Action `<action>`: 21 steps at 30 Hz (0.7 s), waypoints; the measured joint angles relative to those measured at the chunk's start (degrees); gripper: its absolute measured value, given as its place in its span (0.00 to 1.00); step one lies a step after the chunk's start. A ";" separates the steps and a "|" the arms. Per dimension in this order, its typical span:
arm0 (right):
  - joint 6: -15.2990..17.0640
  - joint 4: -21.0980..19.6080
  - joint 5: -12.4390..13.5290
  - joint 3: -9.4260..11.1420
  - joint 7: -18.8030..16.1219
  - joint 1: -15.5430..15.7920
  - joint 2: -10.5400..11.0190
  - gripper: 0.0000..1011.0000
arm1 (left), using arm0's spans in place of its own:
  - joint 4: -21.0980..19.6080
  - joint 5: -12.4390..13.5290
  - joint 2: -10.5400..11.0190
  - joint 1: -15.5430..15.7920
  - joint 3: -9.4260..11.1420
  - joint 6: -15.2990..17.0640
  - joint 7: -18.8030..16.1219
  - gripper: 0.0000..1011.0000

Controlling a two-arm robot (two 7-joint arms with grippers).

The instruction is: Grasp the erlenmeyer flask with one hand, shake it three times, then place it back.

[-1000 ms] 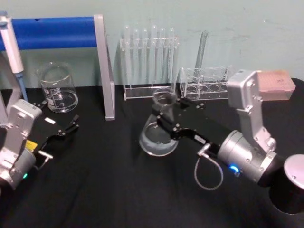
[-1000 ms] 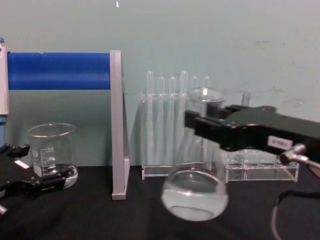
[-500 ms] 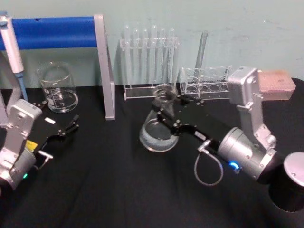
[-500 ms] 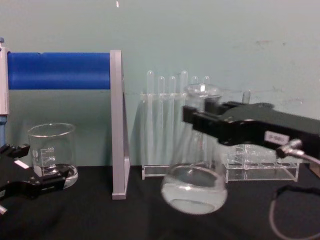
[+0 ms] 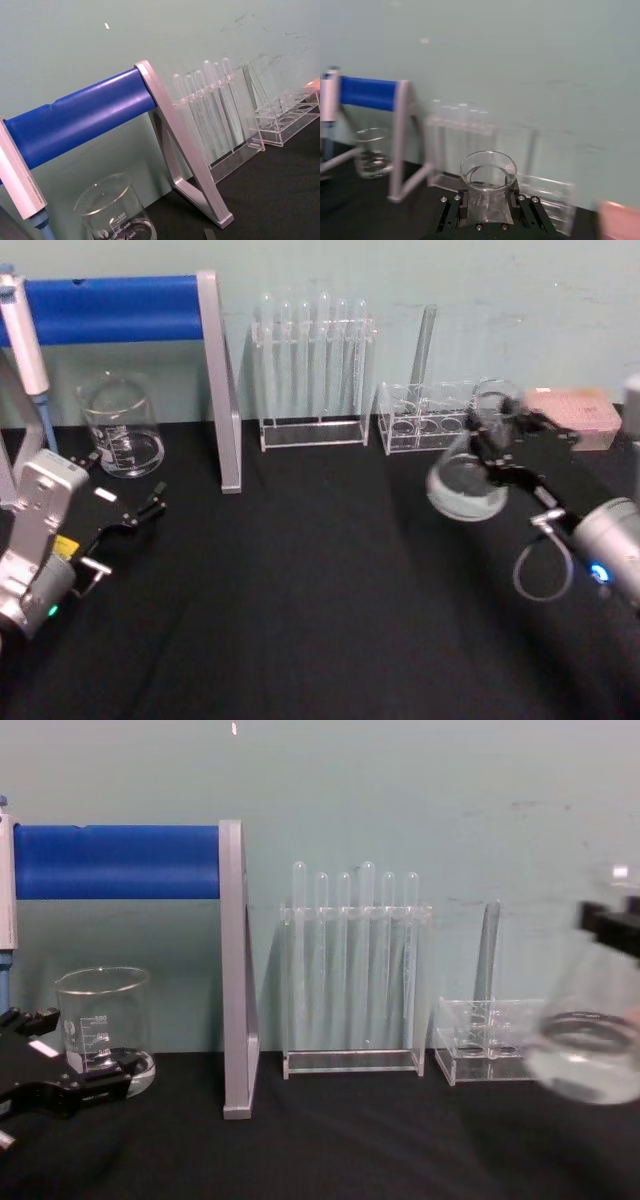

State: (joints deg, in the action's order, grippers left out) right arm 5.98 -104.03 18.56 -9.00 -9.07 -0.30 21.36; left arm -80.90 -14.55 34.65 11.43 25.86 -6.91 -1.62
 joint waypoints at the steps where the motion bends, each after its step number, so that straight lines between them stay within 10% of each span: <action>1: 0.00 0.00 0.00 0.00 0.00 0.00 0.00 0.44 | 0.00 0.00 0.00 0.00 0.00 0.00 0.00 0.99; 10: 0.39 -1.87 -0.94 4.93 2.50 3.29 -0.58 0.44 | 0.00 0.00 0.00 0.00 0.00 0.00 0.00 0.99; 21: 0.67 -0.27 -1.56 2.69 -2.03 0.84 -1.53 0.44 | 0.00 0.00 0.00 0.00 0.00 0.00 0.00 0.99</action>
State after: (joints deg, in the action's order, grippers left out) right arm 6.65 -104.30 17.00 -6.31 -11.10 0.54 19.83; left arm -80.90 -14.55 34.64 11.43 25.86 -6.91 -1.62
